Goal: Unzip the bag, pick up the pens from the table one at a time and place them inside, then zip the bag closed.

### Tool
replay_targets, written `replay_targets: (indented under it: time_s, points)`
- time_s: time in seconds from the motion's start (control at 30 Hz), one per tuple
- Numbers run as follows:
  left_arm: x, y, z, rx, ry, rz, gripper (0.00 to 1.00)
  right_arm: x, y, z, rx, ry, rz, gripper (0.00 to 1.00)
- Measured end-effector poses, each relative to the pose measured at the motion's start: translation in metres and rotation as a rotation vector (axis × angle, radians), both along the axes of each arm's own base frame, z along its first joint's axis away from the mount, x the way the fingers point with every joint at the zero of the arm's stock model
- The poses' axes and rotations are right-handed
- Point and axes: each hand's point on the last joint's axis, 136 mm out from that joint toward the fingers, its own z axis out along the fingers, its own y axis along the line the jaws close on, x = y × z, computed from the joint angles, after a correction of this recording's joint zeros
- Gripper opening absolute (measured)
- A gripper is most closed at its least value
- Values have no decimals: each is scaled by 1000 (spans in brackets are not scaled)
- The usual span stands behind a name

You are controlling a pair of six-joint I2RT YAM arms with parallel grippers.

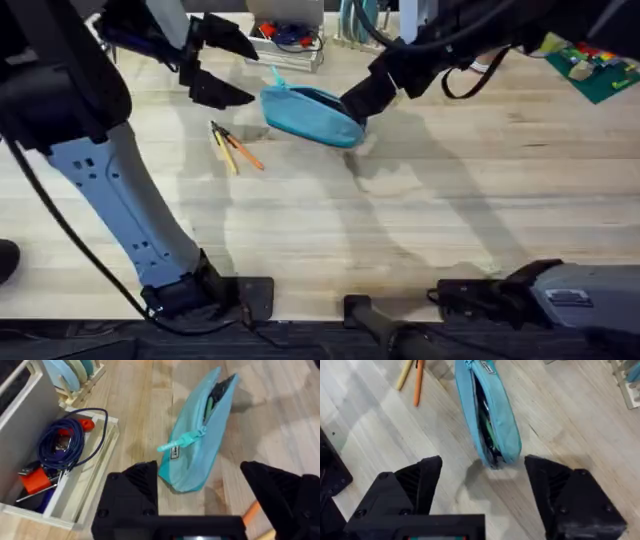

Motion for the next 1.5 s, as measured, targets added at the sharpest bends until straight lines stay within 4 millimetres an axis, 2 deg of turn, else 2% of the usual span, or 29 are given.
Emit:
replay_targets:
  time_s: [0.2, 0.37, 0.7, 0.87, 1.0, 1.5]
  points:
    - [-8, 1, 36, 66, -73, 2, 995, 0, 0, 0, 0, 0, 0, 996]
    - [-15, 0, 67, 96, -60, 59, 996, 0, 0, 0, 0, 0, 0, 997]
    - [-25, -2, 89, 120, 99, 190, 996, 0, 0, 0, 0, 0, 0, 996]
    - [-32, -3, 107, 126, 166, 269, 995, 0, 0, 0, 0, 0, 0, 996]
    - [-35, -4, 113, 121, 227, 319, 995, 0, 0, 0, 0, 0, 0, 995]
    - [-35, -4, 111, 109, 404, 424, 999, 0, 0, 0, -2, -4, 6, 997]
